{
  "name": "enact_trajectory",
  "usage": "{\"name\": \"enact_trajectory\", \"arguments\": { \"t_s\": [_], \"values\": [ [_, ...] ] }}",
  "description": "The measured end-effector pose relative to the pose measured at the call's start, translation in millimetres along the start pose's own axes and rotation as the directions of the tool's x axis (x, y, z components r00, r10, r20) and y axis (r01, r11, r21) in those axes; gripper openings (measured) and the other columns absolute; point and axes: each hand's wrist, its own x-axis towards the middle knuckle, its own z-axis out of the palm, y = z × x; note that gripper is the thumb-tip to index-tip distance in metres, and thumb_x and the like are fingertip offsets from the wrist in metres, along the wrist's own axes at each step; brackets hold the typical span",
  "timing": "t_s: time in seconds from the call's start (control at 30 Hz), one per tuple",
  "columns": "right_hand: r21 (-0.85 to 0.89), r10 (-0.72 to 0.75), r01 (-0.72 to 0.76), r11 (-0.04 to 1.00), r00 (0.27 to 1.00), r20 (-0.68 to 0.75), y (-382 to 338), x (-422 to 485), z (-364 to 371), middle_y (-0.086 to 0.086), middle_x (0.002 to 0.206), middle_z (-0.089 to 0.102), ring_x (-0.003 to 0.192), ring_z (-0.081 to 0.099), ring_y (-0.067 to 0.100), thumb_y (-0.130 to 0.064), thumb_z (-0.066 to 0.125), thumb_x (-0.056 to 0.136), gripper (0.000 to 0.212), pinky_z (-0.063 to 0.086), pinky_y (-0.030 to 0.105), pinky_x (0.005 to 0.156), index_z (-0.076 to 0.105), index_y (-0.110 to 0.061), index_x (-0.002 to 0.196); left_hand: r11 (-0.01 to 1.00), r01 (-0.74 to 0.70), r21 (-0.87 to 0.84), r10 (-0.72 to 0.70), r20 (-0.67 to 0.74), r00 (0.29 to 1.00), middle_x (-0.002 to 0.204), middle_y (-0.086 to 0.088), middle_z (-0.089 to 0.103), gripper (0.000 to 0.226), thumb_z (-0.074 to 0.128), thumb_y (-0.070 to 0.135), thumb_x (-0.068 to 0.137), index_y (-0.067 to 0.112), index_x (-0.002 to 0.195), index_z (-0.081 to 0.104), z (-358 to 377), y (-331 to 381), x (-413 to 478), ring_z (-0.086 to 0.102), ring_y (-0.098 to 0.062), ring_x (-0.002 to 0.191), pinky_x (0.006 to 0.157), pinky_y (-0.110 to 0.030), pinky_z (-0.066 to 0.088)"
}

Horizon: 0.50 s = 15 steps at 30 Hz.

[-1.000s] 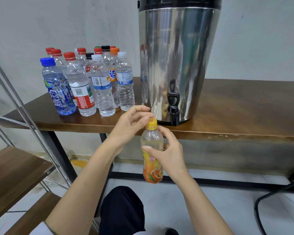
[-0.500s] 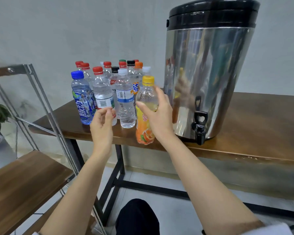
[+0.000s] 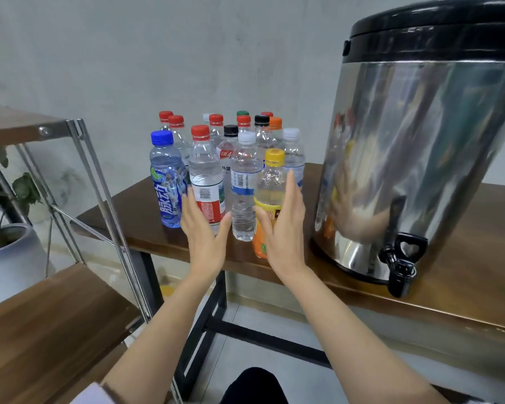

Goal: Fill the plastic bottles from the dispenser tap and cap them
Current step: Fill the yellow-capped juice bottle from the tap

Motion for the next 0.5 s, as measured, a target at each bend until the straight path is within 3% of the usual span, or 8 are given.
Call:
{"name": "enact_trajectory", "arguments": {
  "t_s": [0.1,0.23,0.4,0.5],
  "values": [
    [-0.152,0.018,-0.016,0.988,1.000,0.014,25,-12,11,0.010,0.164,0.010,0.152,0.008,0.025,-0.061,0.038,0.094,0.087,0.016,0.048,0.122,-0.007,-0.022,0.156,0.996,0.018,0.083,-0.024,0.067,0.997,0.166,-0.004,-0.013,0.093,0.057,0.041,0.097,0.022,0.157,-0.012,13,-14,4,-0.012,-0.017,0.152,0.119,-0.036,-0.006],
    [-0.217,0.085,-0.078,0.973,0.996,0.026,35,-8,21,0.015,0.164,0.009,0.151,0.007,0.035,-0.062,0.033,0.093,0.089,0.014,0.051,0.122,-0.007,-0.014,0.156,0.991,0.050,0.125,-0.062,0.097,0.993,0.164,-0.006,-0.021,0.092,0.055,0.026,0.100,0.020,0.154,-0.019,26,-19,9,-0.014,-0.021,0.152,0.116,-0.031,-0.008],
    [-0.225,0.148,-0.136,0.965,0.988,0.038,39,0,27,0.014,0.165,0.000,0.151,0.000,0.038,-0.049,0.041,0.093,0.085,0.010,0.049,0.122,-0.014,-0.019,0.152,0.981,0.109,0.161,-0.121,0.062,0.991,0.164,-0.001,-0.022,0.090,0.052,0.021,0.102,0.024,0.153,-0.022,33,-18,12,-0.009,-0.022,0.152,0.122,-0.046,0.009],
    [-0.252,0.140,-0.127,0.959,0.990,0.034,41,1,28,0.015,0.165,-0.002,0.151,0.003,0.038,-0.052,0.035,0.091,0.087,0.009,0.048,0.122,-0.009,-0.014,0.155,0.978,0.126,0.165,-0.138,0.066,0.988,0.164,0.000,-0.022,0.089,0.051,0.022,0.102,0.024,0.154,-0.021,33,-15,12,-0.008,-0.022,0.153,0.121,-0.047,0.012]
  ]
}}
